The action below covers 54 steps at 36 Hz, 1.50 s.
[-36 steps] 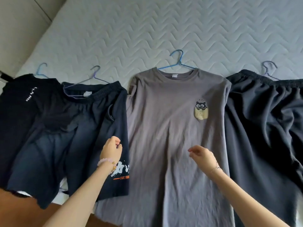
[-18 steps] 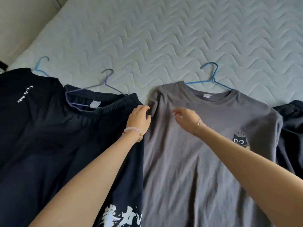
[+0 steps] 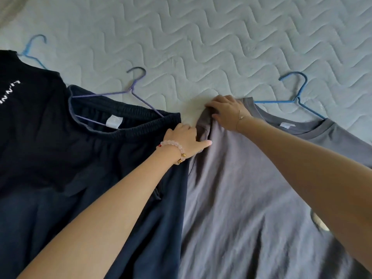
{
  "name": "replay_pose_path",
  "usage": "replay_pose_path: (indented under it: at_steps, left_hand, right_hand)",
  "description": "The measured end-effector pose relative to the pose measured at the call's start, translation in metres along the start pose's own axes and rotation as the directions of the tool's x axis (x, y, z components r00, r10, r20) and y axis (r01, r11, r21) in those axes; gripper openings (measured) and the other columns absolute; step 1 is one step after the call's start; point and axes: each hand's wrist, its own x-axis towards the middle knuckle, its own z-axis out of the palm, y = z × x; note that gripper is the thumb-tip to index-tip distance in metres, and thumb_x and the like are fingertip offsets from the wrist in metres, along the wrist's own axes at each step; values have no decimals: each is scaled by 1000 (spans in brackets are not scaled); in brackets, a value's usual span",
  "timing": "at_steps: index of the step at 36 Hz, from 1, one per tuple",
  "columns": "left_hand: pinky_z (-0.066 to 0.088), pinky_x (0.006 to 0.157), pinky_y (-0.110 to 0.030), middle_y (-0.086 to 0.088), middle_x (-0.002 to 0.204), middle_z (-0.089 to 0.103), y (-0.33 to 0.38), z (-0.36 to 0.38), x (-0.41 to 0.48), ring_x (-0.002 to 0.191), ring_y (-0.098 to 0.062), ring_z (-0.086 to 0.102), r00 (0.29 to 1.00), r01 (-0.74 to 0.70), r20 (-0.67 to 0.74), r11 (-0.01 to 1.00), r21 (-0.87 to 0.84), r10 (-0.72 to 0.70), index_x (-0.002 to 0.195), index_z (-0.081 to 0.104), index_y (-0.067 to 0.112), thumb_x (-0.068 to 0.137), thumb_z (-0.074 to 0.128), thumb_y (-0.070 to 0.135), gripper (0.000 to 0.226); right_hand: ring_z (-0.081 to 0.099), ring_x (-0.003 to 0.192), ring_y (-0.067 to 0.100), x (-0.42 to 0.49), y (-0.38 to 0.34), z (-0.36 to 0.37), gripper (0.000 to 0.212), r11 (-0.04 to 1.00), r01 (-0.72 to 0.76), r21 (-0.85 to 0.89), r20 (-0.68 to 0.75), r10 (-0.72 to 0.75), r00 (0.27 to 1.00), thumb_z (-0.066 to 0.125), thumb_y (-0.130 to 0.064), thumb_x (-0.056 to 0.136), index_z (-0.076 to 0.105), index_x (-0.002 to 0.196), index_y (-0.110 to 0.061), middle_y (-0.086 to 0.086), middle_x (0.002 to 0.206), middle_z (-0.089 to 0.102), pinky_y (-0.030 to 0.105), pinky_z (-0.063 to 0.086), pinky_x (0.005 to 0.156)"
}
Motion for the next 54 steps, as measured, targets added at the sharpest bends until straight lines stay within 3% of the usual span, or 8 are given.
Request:
replay_pose_path:
  at_steps: [10,16,20,26,37,41,47,54]
  left_hand:
    - [29,83,-39,-8,109,60,13,-7,-7,114,-27,45,999,-4,-49,971,238,16,96,49,12,91,42,21,13]
    - [31,78,-31,5,63,41,22,-12,-23,76,-28,54,959,-203,-221,974,-98,177,82,36,12,91,46,21,16]
    - [26,57,-23,5,65,35,26,-19,-36,61,-13,31,949,-308,-245,742,-596,197,76,38,13,81,62,17,24]
    - [32,62,-16,6,70,37,18,-35,-55,66,-6,36,941,-333,-252,499,-800,224,70,40,17,73,64,13,25]
    - [49,95,-32,-5,117,63,-1,-75,-79,99,-20,64,983,-76,108,856,-510,152,127,49,23,81,69,12,52]
    - [49,73,-34,-12,86,65,-8,-78,-66,78,-24,61,977,137,197,948,-286,-82,91,65,5,77,73,26,27]
    - [34,68,-25,-2,67,48,13,-80,-70,67,-11,44,957,-169,89,784,-598,275,63,54,4,75,74,17,27]
    - [43,91,-10,9,99,61,37,-93,-72,96,3,57,869,-209,109,558,-803,482,100,58,19,83,61,-2,27]
  right_hand:
    - [45,119,25,12,3,-15,28,972,110,-209,9,-111,994,46,-23,90,53,117,-17,3,124,52,45,25,110]
    - [48,114,29,3,11,-29,23,985,125,-120,-18,-128,992,46,-21,94,50,116,-13,7,122,54,48,37,100]
    - [48,111,31,-1,9,-30,22,989,149,-5,-41,-149,988,50,-15,92,52,112,-8,10,117,55,47,43,90]
    - [48,105,34,-5,8,-29,18,977,191,95,-67,-186,980,50,-9,91,53,108,-3,14,111,58,48,41,91]
    - [46,105,31,-3,11,-36,17,983,153,98,-38,-150,988,49,-12,94,53,109,-4,15,110,58,39,40,88]
    - [47,105,32,-1,11,-34,17,989,135,67,-28,-133,991,48,-14,95,52,108,-5,14,110,57,45,42,91]
    - [48,102,32,2,12,-22,20,991,119,56,-53,-116,992,45,0,90,53,107,-8,13,107,57,42,42,86]
    - [48,99,27,5,19,-19,19,986,138,88,-53,-134,990,47,-5,91,53,109,-6,12,106,57,23,29,74]
